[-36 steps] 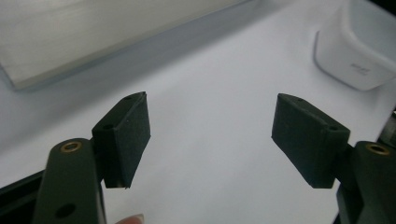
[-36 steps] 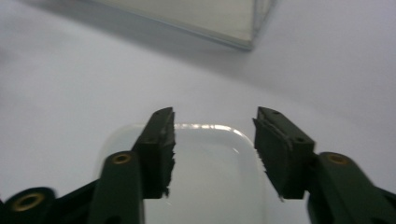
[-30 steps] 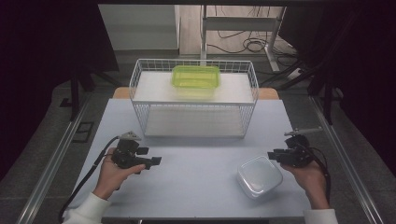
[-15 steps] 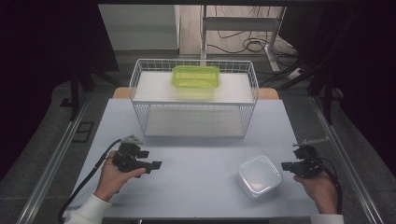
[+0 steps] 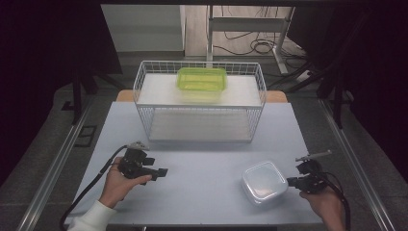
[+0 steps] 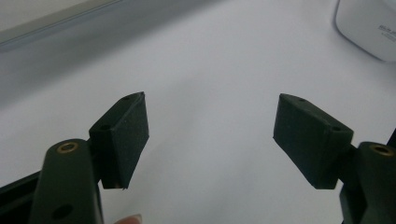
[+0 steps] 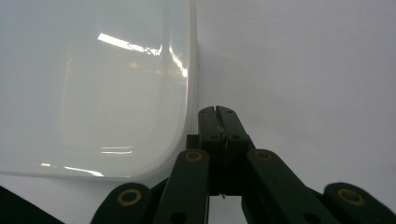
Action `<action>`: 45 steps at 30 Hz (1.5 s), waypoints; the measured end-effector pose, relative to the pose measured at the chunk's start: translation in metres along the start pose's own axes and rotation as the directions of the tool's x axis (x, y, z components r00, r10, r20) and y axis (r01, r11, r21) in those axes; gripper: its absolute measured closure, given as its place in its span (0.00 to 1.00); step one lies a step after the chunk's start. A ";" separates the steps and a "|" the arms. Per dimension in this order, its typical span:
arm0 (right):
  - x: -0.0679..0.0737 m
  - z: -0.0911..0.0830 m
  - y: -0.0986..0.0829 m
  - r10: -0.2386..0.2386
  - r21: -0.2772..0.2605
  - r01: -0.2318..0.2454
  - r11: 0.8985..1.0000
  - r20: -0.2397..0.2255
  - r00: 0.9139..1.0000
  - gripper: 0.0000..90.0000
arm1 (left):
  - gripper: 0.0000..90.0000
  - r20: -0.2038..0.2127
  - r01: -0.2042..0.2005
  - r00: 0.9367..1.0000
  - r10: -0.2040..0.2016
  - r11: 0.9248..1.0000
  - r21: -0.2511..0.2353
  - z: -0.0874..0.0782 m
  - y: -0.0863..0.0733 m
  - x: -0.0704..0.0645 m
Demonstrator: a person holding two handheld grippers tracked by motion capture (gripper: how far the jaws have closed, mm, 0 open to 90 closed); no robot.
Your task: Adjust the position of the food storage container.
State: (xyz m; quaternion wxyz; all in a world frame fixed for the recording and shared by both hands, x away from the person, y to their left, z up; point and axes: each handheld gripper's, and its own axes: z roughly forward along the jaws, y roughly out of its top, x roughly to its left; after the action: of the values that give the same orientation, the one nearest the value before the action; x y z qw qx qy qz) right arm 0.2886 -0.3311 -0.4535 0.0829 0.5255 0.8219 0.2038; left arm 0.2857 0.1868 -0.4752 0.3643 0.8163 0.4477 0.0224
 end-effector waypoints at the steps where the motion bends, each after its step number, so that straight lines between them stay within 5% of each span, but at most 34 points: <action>1: 0.002 0.001 0.000 -0.006 0.004 0.006 1.000 -0.005 1.000 0.99 | 0.29 0.002 0.001 1.000 -0.001 1.000 -0.001 0.000 0.000 0.000; 9: 0.022 0.008 0.004 -0.050 0.014 0.051 0.999 -0.052 0.997 0.99 | 0.29 0.002 -0.002 1.000 0.002 1.000 0.008 0.001 0.000 0.001; 12: 0.039 0.015 0.009 -0.095 0.007 0.095 0.995 -0.070 0.993 0.99 | 0.29 0.002 -0.002 1.000 0.002 1.000 0.011 0.002 0.000 0.001; 25: 0.066 0.027 0.020 -0.123 -0.019 0.121 0.992 -0.103 0.987 0.99 | 0.28 0.004 0.003 1.000 -0.003 1.000 0.009 0.001 0.000 0.001; 45: 0.136 0.057 0.052 -0.225 -0.033 0.224 0.974 -0.218 0.950 0.99 | 0.28 0.003 0.013 1.000 -0.013 1.000 0.007 0.001 -0.001 0.003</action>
State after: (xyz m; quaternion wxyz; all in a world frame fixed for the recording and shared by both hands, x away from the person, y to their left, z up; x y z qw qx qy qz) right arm 0.2933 -0.1763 -0.4720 0.0158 0.4024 0.8796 0.2532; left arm 0.2870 0.1887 -0.4769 0.3621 0.8147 0.4526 0.0169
